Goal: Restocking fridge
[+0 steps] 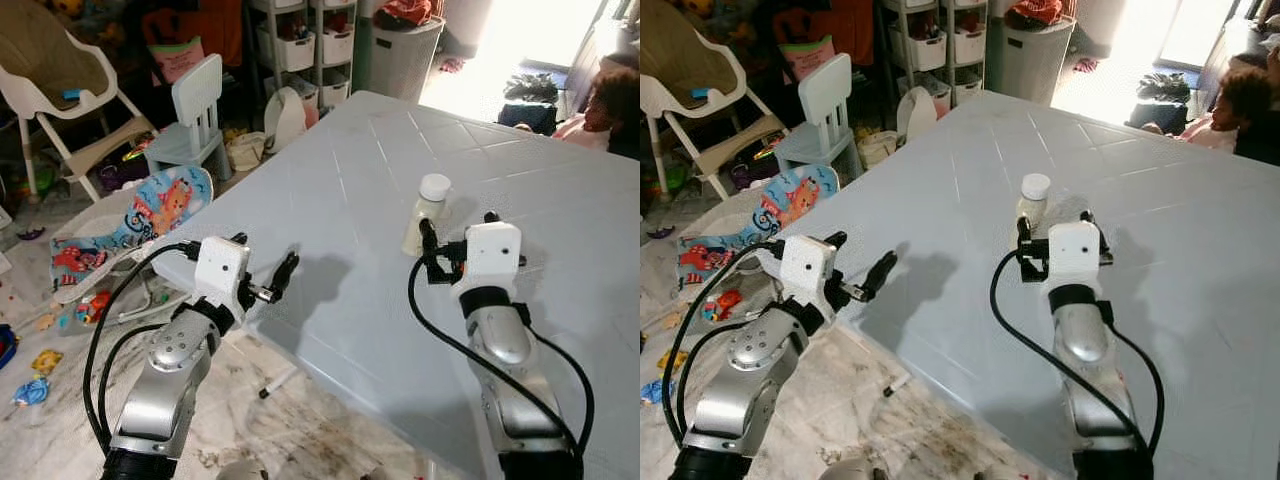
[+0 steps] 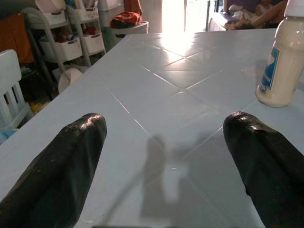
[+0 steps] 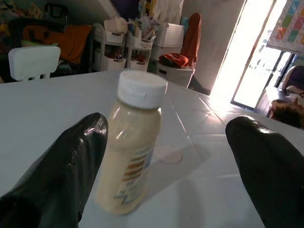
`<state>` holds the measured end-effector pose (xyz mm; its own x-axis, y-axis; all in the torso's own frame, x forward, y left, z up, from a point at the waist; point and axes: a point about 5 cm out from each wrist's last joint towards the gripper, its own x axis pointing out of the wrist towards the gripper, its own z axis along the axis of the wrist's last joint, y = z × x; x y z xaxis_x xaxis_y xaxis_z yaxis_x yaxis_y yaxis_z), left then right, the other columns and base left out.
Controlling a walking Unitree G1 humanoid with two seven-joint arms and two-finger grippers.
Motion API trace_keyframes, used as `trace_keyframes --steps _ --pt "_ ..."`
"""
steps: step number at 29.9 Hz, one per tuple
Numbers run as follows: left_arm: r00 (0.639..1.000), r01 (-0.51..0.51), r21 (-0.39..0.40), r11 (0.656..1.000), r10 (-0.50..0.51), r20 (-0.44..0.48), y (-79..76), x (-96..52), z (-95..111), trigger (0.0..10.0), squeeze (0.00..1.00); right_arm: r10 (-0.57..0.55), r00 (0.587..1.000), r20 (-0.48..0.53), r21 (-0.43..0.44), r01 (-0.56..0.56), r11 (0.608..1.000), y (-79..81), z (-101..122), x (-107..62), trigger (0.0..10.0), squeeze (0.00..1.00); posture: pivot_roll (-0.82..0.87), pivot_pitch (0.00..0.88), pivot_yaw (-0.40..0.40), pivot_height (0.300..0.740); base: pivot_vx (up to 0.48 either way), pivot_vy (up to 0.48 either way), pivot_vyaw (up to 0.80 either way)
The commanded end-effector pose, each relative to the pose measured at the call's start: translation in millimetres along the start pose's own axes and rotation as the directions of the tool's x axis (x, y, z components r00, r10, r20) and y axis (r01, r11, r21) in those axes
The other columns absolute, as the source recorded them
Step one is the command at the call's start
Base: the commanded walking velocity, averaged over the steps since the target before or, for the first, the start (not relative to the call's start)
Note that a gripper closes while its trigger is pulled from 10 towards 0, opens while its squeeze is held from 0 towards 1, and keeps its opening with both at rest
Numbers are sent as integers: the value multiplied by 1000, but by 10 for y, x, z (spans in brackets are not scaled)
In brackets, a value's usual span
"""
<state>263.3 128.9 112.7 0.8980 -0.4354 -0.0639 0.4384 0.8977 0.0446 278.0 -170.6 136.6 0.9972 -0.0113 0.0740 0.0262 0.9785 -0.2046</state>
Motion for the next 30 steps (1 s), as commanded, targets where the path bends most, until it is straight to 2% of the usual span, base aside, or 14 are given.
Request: trace_keyframes --steps 1,18,30 --pt "1000 -3 13 1000 3 -6 21 -8 10 10000 0 14 1000 10 10 -14 1000 -52 28 109 10000 0 37 19 17 740 0 0 0" --pt "1000 1 23 1000 0 -20 35 -64 17 10000 0 101 994 48 0 -101 995 36 85 396 10000 0 69 52 25 740 0 0 0" --pt "999 5 31 1000 -4 -36 37 -89 15 10000 0 88 994 65 -5 -88 996 -18 92 536 10000 0 81 58 30 740 0 0 0"
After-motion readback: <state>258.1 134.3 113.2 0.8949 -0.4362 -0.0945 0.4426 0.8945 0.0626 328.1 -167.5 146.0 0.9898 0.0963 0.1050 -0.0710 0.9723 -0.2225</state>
